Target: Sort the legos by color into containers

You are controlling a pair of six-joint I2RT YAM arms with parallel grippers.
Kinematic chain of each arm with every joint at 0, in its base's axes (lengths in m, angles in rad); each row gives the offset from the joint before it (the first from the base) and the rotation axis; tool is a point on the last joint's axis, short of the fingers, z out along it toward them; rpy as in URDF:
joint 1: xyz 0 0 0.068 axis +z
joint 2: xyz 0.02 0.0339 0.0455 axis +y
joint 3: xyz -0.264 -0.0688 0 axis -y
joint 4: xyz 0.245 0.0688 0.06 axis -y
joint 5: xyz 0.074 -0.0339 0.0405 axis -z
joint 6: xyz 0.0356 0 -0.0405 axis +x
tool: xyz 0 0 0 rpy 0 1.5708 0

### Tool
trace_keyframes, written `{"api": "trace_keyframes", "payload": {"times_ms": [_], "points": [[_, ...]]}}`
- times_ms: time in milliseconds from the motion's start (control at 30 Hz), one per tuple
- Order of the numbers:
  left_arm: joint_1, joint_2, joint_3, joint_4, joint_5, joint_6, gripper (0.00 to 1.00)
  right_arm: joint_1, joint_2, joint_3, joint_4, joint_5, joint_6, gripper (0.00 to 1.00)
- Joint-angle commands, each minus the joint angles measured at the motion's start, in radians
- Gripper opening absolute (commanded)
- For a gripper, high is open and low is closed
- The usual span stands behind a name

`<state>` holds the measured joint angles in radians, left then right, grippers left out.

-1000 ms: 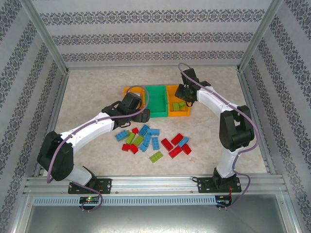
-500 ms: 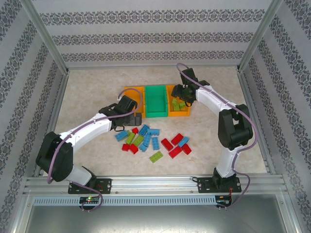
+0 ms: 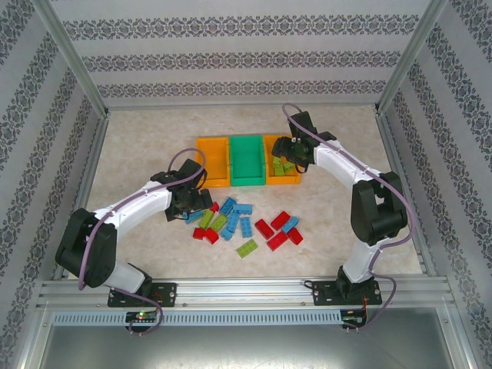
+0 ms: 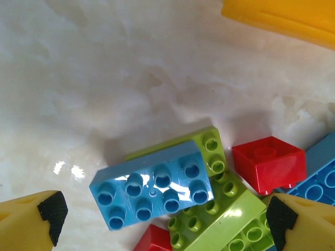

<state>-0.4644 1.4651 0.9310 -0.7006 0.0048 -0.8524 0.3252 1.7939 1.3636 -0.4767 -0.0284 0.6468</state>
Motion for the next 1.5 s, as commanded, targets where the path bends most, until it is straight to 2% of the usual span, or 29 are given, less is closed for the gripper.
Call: {"api": "trace_keyframes", "payload": {"times_ms": [0,300,767,1067,1467], "points": [[0.009,-0.019,-0.029,-0.040,0.036,-0.108,0.99,0.008,-0.037,-0.027,0.018,-0.014,-0.018,0.71],[0.028,-0.051,-0.093,0.030,0.049,-0.195,0.99,-0.012,-0.041,-0.064,0.051,-0.044,-0.023,0.71],[0.047,0.020,-0.083,0.092,0.065,-0.187,0.94,-0.025,-0.064,-0.098,0.063,-0.054,-0.030,0.71],[0.063,0.040,-0.073,0.131,0.060,-0.161,0.80,-0.024,-0.082,-0.106,0.055,-0.047,-0.034,0.71],[0.065,0.074,-0.076,0.148,0.081,-0.142,0.80,-0.042,-0.112,-0.127,0.053,-0.042,-0.030,0.71]]}}
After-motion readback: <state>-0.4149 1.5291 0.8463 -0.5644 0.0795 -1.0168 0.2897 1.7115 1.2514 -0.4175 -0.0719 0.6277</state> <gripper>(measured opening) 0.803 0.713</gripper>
